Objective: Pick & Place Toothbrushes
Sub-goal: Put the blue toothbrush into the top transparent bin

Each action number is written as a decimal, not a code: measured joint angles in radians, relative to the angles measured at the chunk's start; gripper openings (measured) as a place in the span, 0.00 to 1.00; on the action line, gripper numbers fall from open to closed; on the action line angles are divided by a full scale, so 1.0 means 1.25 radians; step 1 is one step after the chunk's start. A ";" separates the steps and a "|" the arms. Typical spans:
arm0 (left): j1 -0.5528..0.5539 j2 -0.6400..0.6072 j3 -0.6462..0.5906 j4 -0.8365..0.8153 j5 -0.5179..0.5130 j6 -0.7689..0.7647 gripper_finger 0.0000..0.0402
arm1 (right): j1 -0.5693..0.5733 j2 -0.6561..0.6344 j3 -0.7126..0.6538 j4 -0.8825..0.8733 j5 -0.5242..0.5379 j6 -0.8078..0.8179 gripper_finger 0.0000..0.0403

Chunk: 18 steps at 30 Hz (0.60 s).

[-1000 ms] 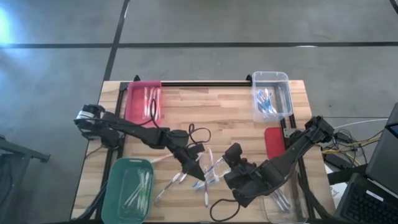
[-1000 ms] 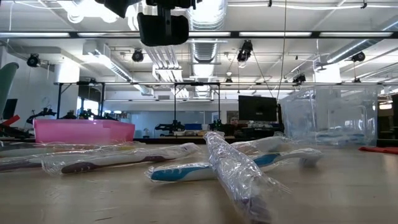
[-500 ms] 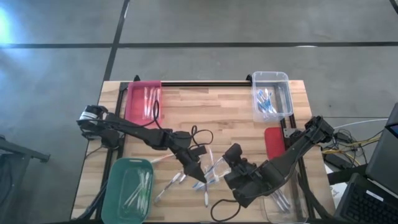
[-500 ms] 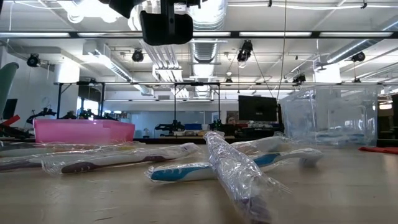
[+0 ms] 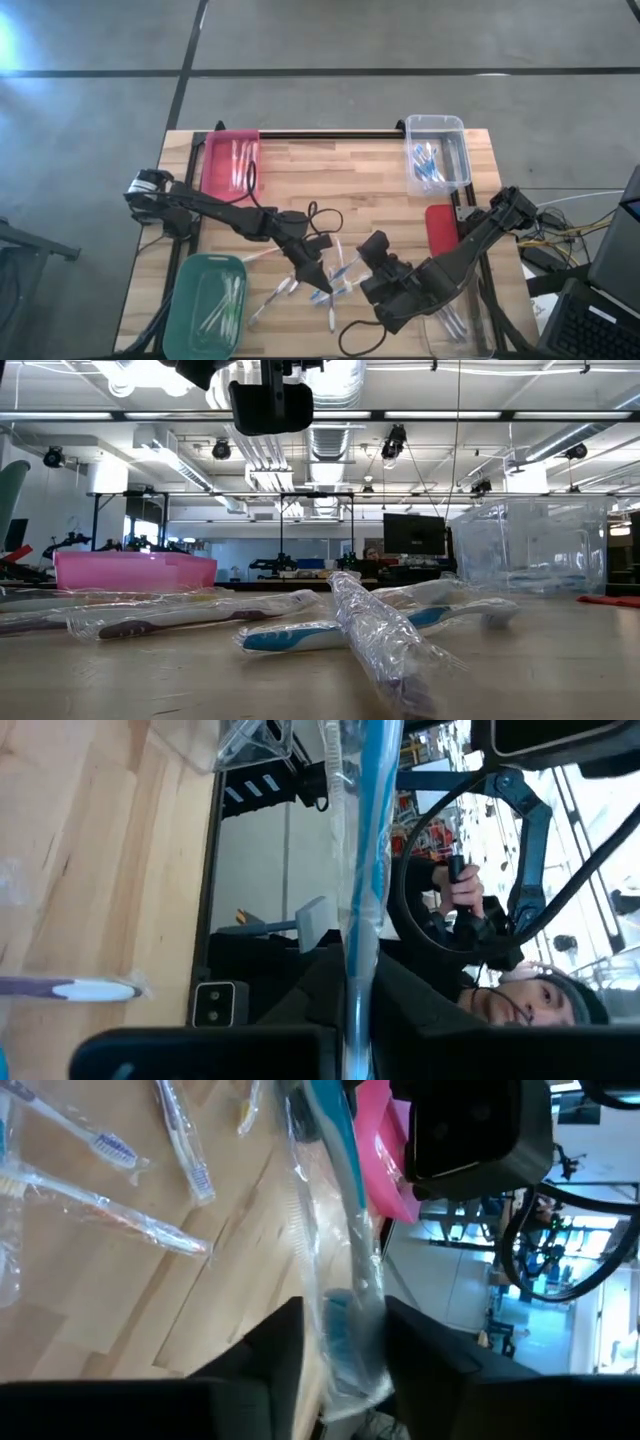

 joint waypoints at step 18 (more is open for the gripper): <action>0.020 -0.002 0.000 -0.038 -0.010 0.245 0.07 | 0.132 -0.002 0.029 -0.071 0.246 0.082 0.51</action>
